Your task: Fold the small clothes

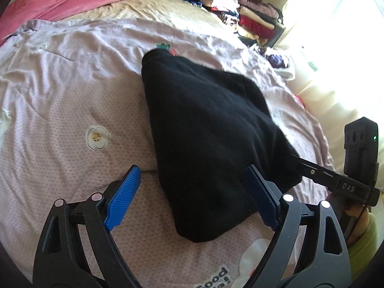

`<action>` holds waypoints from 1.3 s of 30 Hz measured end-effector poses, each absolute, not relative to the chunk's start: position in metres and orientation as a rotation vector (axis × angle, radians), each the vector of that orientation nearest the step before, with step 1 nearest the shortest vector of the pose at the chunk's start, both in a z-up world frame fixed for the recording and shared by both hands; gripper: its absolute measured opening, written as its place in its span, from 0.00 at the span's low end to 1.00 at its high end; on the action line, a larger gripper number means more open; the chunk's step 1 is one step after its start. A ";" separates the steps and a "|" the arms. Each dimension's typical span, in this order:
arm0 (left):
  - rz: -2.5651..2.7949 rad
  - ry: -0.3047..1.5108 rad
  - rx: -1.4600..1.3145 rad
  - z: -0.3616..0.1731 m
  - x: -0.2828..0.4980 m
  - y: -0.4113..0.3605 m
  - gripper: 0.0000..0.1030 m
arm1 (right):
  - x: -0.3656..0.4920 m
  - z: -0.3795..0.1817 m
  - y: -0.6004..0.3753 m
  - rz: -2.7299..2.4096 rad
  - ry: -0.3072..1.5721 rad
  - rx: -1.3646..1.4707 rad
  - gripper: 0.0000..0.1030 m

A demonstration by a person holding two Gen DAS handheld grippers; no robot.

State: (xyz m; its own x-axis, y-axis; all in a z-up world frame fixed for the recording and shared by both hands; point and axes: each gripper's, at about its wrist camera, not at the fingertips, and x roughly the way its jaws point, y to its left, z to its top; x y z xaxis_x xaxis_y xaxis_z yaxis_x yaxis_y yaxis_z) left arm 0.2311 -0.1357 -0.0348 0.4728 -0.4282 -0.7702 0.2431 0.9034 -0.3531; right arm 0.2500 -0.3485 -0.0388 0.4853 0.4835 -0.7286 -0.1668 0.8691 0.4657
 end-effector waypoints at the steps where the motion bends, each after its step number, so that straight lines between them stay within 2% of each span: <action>1: -0.418 1.005 -0.199 -0.037 0.232 -0.138 0.71 | 0.252 -0.040 -0.348 0.410 0.999 0.350 0.33; 2: -0.421 1.008 -0.193 -0.038 0.232 -0.140 0.70 | 0.253 -0.040 -0.346 0.423 1.001 0.349 0.26; 3: -0.423 1.010 -0.184 -0.039 0.232 -0.142 0.65 | 0.252 -0.037 -0.345 0.429 0.995 0.343 0.23; 4: -0.428 1.011 -0.182 -0.039 0.232 -0.143 0.61 | 0.251 -0.033 -0.344 0.434 0.988 0.330 0.22; 9: -0.445 1.007 -0.189 -0.034 0.228 -0.142 0.60 | 0.237 -0.011 -0.354 0.452 0.934 0.305 0.21; 12: -0.447 1.013 -0.172 -0.036 0.226 -0.144 0.60 | 0.237 -0.023 -0.356 0.424 0.966 0.287 0.21; 14: -0.439 1.015 -0.150 -0.038 0.225 -0.148 0.60 | 0.239 -0.038 -0.356 0.399 0.994 0.298 0.24; 17: -0.436 1.019 -0.135 -0.041 0.225 -0.149 0.60 | 0.239 -0.052 -0.359 0.355 0.981 0.326 0.35; 24: -0.437 1.025 -0.138 -0.047 0.227 -0.148 0.60 | 0.236 -0.058 -0.354 0.313 0.950 0.273 0.44; 37: -0.445 1.021 -0.164 -0.042 0.223 -0.143 0.61 | 0.234 -0.048 -0.349 0.272 0.949 0.242 0.51; 39: -0.448 1.018 -0.167 -0.039 0.222 -0.141 0.61 | 0.231 -0.045 -0.349 0.257 0.941 0.231 0.56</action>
